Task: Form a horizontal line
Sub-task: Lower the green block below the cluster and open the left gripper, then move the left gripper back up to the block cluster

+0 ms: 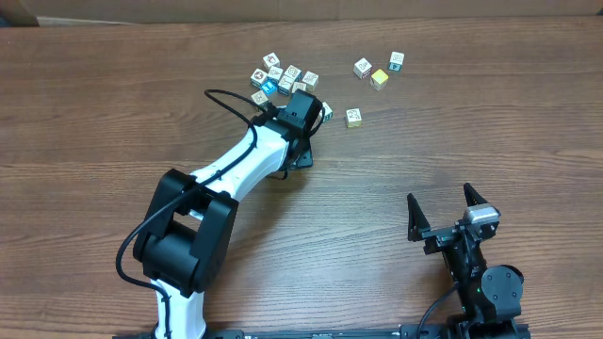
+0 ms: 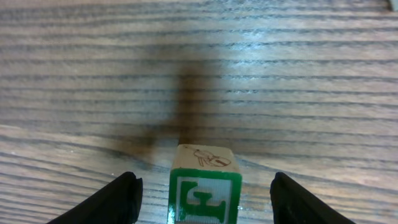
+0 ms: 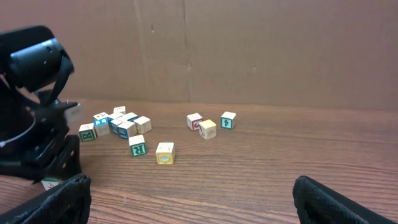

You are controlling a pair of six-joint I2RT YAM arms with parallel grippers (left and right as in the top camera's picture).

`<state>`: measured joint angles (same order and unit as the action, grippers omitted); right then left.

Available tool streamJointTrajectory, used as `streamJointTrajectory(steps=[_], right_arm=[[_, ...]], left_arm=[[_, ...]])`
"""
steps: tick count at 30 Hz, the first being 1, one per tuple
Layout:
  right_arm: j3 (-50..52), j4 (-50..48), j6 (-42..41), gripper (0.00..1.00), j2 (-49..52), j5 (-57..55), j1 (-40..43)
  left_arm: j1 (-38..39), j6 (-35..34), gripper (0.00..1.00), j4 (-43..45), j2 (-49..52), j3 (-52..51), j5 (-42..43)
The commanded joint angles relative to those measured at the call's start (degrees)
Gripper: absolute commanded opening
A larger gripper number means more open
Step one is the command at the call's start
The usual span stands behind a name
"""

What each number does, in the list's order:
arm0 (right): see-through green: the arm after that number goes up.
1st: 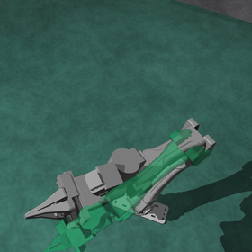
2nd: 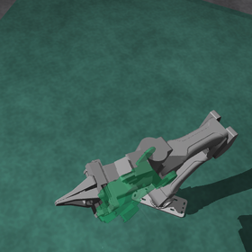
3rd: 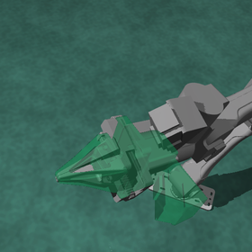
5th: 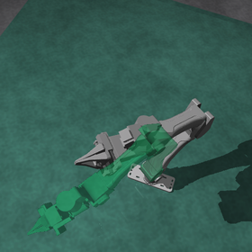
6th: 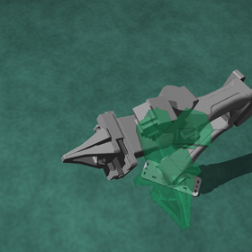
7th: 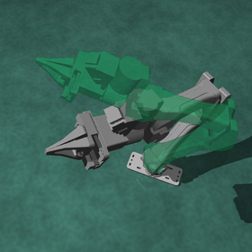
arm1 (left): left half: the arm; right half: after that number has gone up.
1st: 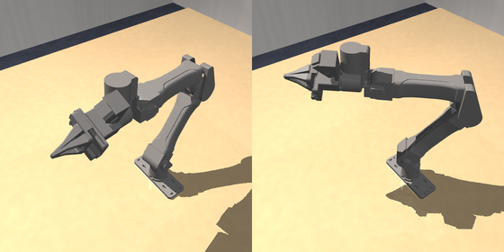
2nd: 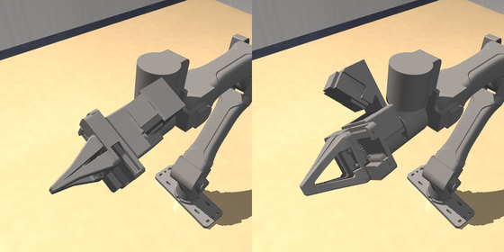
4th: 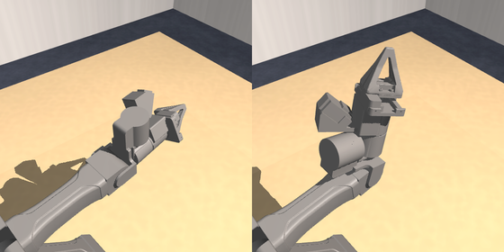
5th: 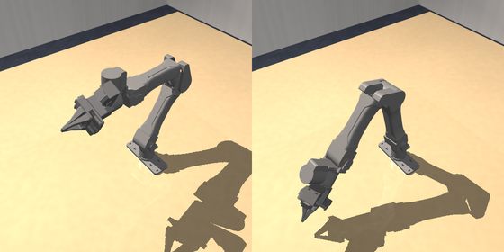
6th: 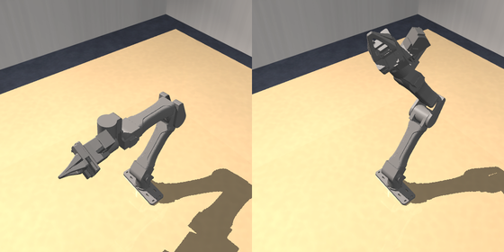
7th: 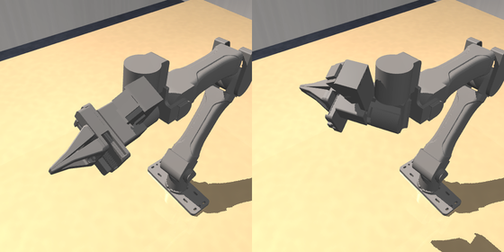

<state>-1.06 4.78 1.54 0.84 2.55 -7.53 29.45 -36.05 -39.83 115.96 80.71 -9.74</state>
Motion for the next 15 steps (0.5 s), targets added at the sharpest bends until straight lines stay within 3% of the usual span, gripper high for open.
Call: streamJointTrajectory(steps=[1,8,13,15], right_arm=[[0.61,-0.11,0.22,1.00,-0.68,-0.31,0.15],[0.61,-0.11,0.22,1.00,-0.68,-0.31,0.15],[0.61,-0.11,0.22,1.00,-0.68,-0.31,0.15],[0.61,-0.11,0.22,1.00,-0.68,-0.31,0.15]], left_arm=[[-1.40,3.41,0.64,-1.57,0.98,6.64,-1.42],[-4.76,4.39,0.68,-4.72,0.98,18.91,-1.95],[-7.41,4.48,0.93,-1.14,0.98,19.89,-5.99],[-8.41,6.21,0.96,0.39,0.98,19.74,-6.73]])
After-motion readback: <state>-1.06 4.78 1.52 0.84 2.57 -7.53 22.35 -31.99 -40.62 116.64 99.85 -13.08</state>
